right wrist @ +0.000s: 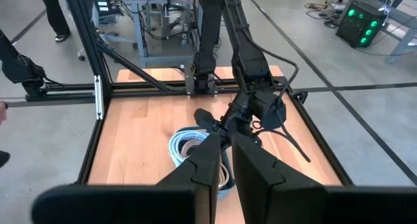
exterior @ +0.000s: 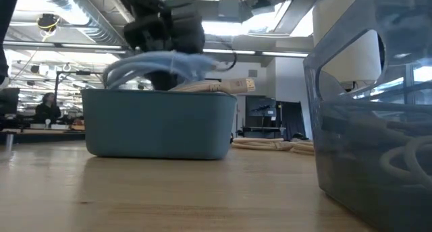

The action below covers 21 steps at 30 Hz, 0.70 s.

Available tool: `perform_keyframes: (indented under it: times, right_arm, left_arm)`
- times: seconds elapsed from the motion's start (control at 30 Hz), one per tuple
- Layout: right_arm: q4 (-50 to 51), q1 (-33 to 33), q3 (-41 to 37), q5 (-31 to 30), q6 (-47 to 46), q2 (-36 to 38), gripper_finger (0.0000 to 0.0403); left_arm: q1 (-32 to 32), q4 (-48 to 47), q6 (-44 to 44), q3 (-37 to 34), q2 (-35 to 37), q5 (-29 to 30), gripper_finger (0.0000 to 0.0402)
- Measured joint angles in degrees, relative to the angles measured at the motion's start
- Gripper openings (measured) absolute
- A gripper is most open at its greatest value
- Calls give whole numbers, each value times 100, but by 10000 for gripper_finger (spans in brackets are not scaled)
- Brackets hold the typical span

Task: Pick & Place USB Port
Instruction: Put the blue HDMI cable into the blue bin

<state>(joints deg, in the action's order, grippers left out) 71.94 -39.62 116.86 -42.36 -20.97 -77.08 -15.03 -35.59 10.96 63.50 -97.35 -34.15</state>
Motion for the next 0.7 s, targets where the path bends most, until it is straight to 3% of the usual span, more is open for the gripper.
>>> perform_keyframes:
  times: [0.17,0.4,0.7]
  right_arm:
    - [-2,0,0,-1,0,0,45]
    - [-13,0,0,-1,-54,2,45]
    - [-11,0,0,-1,-127,2,45]
  left_arm:
    - [-191,432,-98,-401,-3,-72,11]
    - [-334,739,-180,-447,-34,-68,14]
    - [-226,876,-393,-447,-34,314,120]
